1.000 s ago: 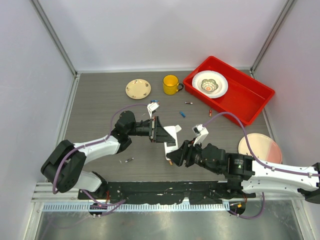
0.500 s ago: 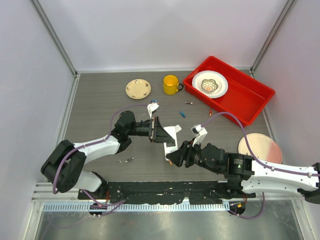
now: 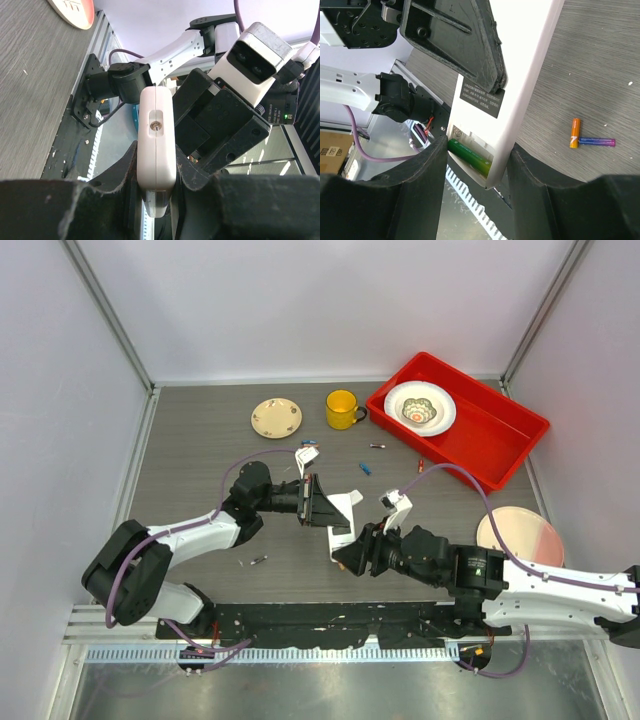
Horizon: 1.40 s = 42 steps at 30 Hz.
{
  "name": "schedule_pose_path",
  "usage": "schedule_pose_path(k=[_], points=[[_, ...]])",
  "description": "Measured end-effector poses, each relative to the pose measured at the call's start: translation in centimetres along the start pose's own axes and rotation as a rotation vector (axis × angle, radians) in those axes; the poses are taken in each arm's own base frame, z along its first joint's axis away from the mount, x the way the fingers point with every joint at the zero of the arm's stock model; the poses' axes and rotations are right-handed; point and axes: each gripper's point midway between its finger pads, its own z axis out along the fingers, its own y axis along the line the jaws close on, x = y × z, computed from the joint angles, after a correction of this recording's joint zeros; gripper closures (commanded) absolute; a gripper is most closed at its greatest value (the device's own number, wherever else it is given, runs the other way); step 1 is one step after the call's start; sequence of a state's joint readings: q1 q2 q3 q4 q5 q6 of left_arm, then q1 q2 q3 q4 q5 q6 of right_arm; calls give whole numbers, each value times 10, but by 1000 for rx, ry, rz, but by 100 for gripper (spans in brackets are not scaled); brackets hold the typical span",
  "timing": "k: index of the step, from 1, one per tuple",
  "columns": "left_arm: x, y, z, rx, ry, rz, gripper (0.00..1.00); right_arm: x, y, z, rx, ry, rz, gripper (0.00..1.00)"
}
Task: Load the batteries into the remote control
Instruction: Load the battery into the remote control.
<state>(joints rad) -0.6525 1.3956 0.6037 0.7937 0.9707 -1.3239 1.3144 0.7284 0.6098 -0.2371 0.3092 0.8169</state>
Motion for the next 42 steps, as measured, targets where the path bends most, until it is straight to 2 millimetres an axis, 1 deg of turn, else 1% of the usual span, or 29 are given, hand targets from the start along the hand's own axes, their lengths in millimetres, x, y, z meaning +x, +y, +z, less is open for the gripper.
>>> schedule_pose_path(k=[8,13,15,17,19,20,24,25,30,32,34,37,42], points=[[1,2,-2,-2,10,17,100,5,-3,5,33,36,-17,99],[2,3,-2,-6,13,14,100,6,-3,5,36,40,-18,99],[2,3,-2,-7,13,13,100,5,-3,5,34,39,-17,90],[2,4,-2,-8,13,12,100,5,-2,4,35,39,-17,77],[2,3,-2,-7,12,11,100,4,-2,3,34,38,-16,69],[2,3,-2,-7,12,10,100,4,-2,3,34,38,-16,63],[2,3,-2,-7,12,8,100,3,-1,3,33,37,-15,52],[1,3,-2,-6,12,8,100,3,-1,3,32,37,-15,48],[1,3,-2,-6,9,6,100,1,2,1,26,41,-18,37],[-2,4,-3,-10,-1,4,100,5,2,-1,23,62,-27,27],[-6,5,-4,-15,-19,4,100,9,3,-2,18,83,-36,24],[-9,6,-5,-19,-32,3,100,12,4,-3,13,99,-44,22],[-9,6,-5,-20,-34,2,100,3,9,-5,5,76,-39,22]])
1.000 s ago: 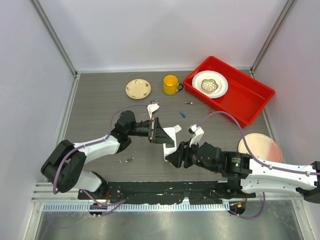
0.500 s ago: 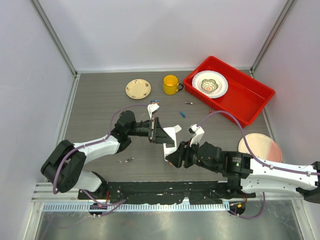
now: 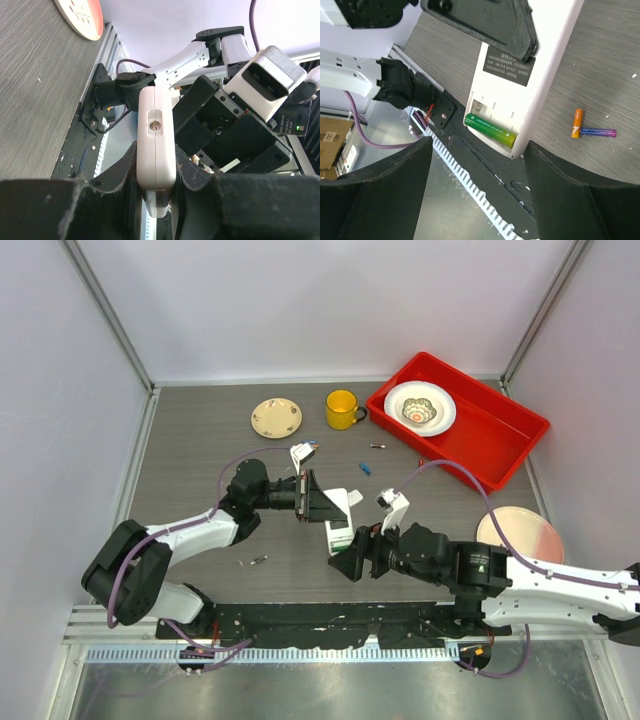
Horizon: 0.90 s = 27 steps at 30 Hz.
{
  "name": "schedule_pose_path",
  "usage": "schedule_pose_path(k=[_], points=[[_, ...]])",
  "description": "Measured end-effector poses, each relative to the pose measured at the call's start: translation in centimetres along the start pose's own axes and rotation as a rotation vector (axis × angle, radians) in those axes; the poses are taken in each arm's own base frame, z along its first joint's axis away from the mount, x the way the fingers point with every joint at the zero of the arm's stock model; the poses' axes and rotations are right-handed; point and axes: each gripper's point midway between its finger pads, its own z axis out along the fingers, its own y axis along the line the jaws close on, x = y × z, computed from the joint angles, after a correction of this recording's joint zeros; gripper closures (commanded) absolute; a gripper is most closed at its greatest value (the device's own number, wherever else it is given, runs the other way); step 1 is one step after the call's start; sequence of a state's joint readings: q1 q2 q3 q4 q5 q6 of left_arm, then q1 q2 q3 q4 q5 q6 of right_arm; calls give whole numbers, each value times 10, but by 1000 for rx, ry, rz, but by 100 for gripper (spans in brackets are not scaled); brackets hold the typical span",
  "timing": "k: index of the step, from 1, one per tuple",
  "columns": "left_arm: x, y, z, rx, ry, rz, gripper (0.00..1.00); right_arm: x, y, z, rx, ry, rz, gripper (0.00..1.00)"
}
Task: Load the batteries into the remote control
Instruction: Load the battery into the remote control.
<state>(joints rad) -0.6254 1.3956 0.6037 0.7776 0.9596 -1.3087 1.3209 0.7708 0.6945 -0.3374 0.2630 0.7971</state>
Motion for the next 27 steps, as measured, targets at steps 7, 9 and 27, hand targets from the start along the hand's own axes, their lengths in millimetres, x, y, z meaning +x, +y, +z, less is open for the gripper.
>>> schedule_pose_path(k=[7,9,27], points=[[-2,0,0,0,-8,2,100,-25,-4,-11,15,-110,63,23],[-2,0,0,0,-10,3,100,-28,-8,-10,28,-125,85,25],[-6,-5,1,17,-25,18,100,-25,-25,10,47,-120,161,46]])
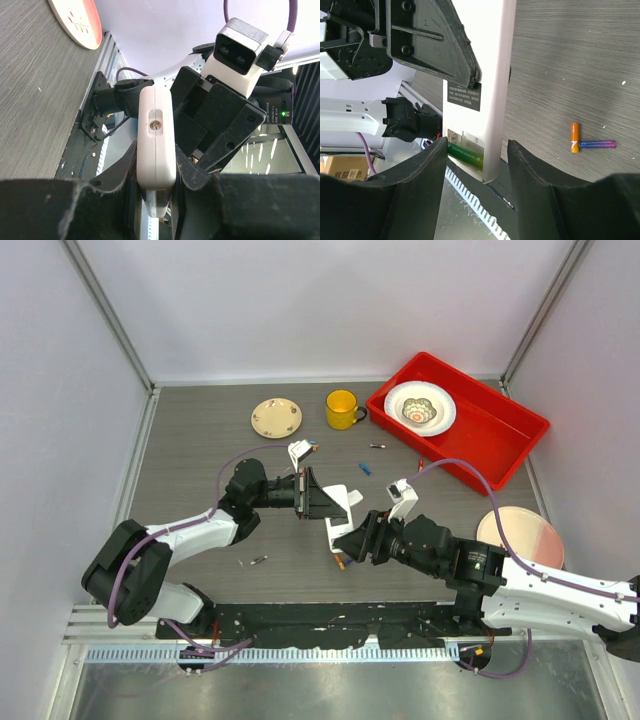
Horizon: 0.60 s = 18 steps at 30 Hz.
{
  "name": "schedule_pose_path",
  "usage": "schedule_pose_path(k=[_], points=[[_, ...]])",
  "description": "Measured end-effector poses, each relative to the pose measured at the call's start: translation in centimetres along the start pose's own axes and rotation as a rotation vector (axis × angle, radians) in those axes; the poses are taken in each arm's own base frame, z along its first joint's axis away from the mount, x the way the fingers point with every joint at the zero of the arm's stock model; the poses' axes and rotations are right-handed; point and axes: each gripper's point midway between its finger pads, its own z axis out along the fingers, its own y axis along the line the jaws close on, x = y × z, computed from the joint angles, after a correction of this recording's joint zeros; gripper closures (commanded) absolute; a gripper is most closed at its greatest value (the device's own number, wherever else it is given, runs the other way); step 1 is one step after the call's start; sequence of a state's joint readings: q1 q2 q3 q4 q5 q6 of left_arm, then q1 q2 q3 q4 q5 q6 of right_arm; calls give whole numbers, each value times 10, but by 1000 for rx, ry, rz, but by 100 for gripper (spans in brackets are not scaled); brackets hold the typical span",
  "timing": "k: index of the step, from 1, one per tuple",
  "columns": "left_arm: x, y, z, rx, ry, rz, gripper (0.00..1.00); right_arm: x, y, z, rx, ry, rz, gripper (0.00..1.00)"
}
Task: Load the batteries into the remote control
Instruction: Load the battery into the remote control.
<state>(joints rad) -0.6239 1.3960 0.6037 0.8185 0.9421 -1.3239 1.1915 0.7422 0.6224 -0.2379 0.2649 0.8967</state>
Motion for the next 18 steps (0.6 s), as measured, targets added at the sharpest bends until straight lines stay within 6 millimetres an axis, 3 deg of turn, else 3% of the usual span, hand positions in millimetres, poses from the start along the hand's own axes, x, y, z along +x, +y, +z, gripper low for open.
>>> schedule_pose_path(k=[3,9,18], points=[[0,0,0,0,0,-1,100,0,2,0,-10,3,3,45],[0,0,0,1,0,-4,100,2,1,1,-13,8,4,32],[-1,-2,0,9,-3,3,100,0,0,-3,-25,-6,14,39]])
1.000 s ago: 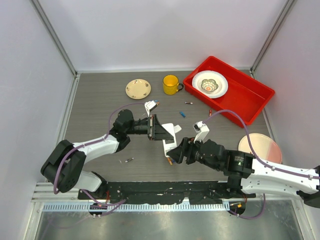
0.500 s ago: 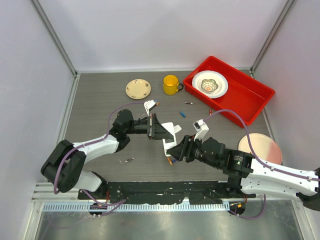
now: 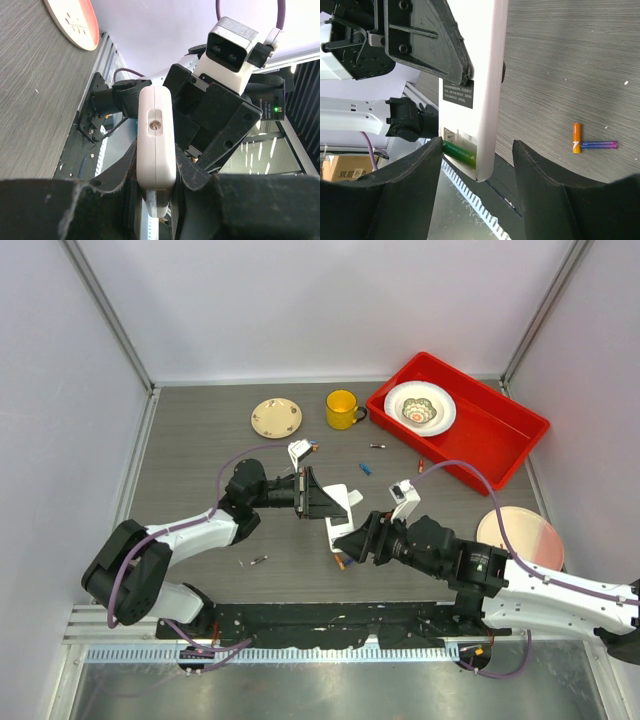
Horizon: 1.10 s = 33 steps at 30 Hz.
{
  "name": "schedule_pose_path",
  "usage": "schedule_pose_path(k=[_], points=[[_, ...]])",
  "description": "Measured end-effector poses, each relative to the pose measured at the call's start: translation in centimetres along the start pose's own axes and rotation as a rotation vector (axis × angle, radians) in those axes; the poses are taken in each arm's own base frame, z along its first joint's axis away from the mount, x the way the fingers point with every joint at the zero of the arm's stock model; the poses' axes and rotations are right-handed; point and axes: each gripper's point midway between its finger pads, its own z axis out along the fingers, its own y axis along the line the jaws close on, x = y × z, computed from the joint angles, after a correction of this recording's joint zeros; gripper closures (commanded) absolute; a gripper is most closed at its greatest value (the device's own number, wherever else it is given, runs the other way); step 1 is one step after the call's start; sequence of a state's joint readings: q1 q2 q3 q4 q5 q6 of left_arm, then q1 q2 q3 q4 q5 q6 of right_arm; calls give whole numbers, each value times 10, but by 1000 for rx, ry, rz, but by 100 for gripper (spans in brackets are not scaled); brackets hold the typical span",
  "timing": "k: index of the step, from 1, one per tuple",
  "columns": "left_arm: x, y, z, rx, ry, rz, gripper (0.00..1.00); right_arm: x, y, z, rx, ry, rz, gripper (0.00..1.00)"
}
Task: Load the batteries into the remote control
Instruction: Load the battery into the remote control.
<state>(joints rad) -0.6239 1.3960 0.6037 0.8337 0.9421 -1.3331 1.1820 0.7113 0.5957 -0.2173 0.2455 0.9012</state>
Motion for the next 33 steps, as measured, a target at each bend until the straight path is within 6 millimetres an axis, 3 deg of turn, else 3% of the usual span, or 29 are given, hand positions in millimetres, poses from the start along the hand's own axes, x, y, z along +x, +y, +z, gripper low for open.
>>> schedule_pose_path(k=[22,25,26,29,33], points=[[0,-1,-1,6,3,13,100,4,6,4,-31,24,6,70],[0,-1,-1,7,5,14,100,4,6,4,-32,24,6,56],[0,-1,-1,7,5,14,100,4,6,4,-32,24,6,44],[-1,-1,-1,6,1,11,100,4,6,4,-33,23,2,32],[-1,0,-1,4,0,11,100,-4,5,0,-26,-6,-15,26]])
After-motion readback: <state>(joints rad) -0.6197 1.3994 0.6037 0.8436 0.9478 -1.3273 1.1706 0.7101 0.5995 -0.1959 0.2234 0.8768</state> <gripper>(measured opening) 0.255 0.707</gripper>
